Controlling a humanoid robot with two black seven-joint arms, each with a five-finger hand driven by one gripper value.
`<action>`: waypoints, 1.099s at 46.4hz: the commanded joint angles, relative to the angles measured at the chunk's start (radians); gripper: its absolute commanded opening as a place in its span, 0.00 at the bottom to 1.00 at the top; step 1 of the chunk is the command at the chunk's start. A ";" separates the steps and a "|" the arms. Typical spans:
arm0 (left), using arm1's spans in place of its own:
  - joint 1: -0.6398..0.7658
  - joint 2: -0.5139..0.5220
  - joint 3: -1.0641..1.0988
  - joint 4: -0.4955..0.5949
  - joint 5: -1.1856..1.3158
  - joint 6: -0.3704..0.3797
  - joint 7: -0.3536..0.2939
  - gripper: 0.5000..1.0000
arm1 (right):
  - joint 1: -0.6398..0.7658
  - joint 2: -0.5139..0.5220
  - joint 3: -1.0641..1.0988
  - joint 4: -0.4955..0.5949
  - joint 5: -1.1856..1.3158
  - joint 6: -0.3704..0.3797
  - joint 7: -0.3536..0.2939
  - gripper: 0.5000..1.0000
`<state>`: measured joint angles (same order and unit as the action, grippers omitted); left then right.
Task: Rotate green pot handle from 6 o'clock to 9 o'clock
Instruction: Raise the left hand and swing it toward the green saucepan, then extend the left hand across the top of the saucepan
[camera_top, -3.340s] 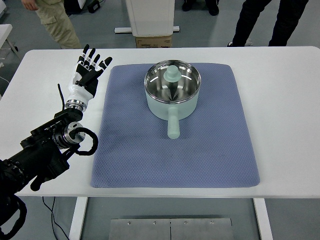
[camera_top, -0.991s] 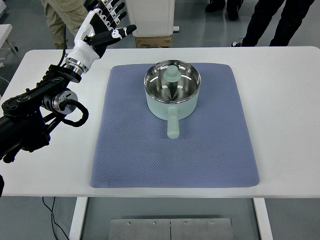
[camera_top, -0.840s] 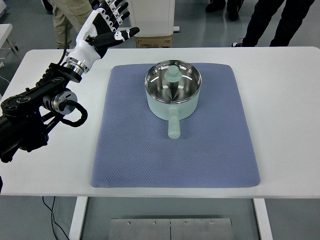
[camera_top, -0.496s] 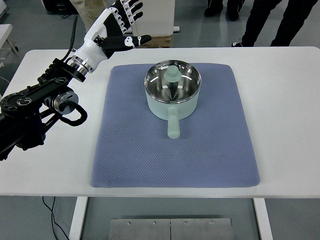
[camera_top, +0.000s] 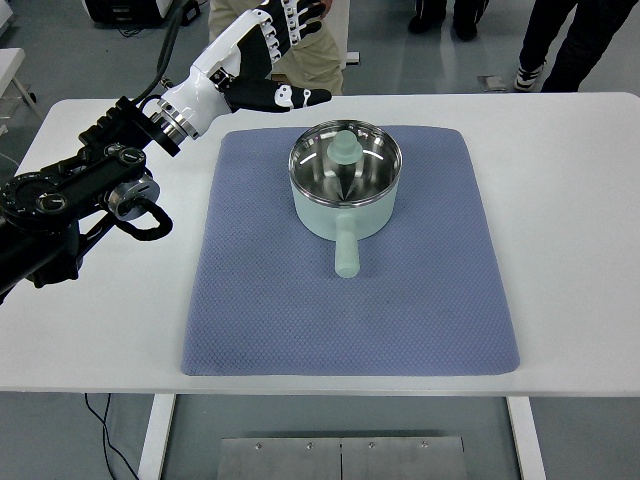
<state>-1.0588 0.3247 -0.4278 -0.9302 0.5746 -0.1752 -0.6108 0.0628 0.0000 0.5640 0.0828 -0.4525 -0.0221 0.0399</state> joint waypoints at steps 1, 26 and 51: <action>-0.003 0.002 0.001 -0.024 0.054 -0.001 0.000 1.00 | 0.000 0.000 0.000 0.000 0.000 0.001 0.000 1.00; -0.047 0.016 0.014 -0.079 0.200 -0.043 0.000 1.00 | 0.000 0.000 0.000 0.000 0.000 0.001 0.000 1.00; -0.167 -0.001 0.141 -0.079 0.240 -0.084 0.000 1.00 | 0.000 0.000 0.000 0.000 0.000 -0.001 0.000 1.00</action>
<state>-1.2123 0.3265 -0.3017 -1.0092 0.8015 -0.2593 -0.6108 0.0627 -0.0001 0.5645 0.0825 -0.4525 -0.0228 0.0398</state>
